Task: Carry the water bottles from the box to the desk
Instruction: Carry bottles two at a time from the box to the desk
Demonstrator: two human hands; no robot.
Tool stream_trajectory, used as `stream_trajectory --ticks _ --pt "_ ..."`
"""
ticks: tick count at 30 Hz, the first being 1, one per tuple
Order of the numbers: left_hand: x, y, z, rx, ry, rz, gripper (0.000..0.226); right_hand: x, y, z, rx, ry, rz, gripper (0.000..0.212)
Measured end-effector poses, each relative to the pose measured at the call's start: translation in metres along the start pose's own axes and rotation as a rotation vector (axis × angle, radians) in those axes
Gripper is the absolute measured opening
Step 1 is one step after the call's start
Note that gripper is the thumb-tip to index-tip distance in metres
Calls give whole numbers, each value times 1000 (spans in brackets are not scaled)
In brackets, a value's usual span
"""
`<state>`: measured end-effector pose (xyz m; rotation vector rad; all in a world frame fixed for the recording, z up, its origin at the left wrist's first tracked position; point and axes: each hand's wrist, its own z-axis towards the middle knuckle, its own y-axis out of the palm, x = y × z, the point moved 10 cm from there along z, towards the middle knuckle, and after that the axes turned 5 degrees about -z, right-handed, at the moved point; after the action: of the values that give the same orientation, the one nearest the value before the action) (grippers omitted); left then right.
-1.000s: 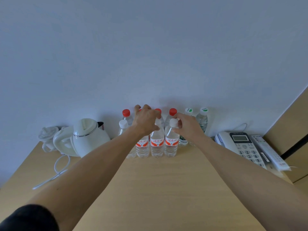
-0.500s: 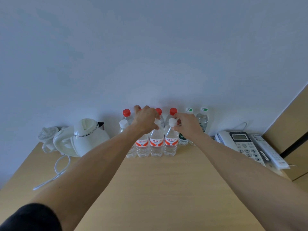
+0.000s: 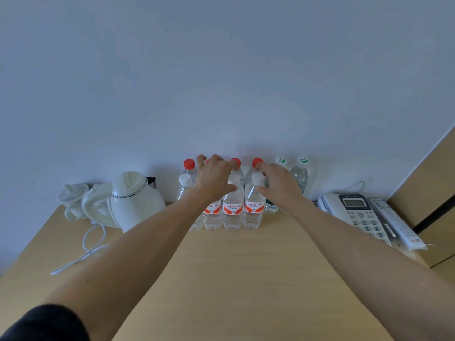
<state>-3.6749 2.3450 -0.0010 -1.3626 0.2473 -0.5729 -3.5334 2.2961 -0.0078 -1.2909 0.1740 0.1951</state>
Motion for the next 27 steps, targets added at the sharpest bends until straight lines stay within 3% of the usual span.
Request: stream_trajectory --ticks 7,27 --pt "-4 -4 -8 48 4 -57 32 2 -9 2 39 -9 -214 34" --pt "-10 -4 -5 67 -109 -83 26 5 -8 7 8 18 -219 35"
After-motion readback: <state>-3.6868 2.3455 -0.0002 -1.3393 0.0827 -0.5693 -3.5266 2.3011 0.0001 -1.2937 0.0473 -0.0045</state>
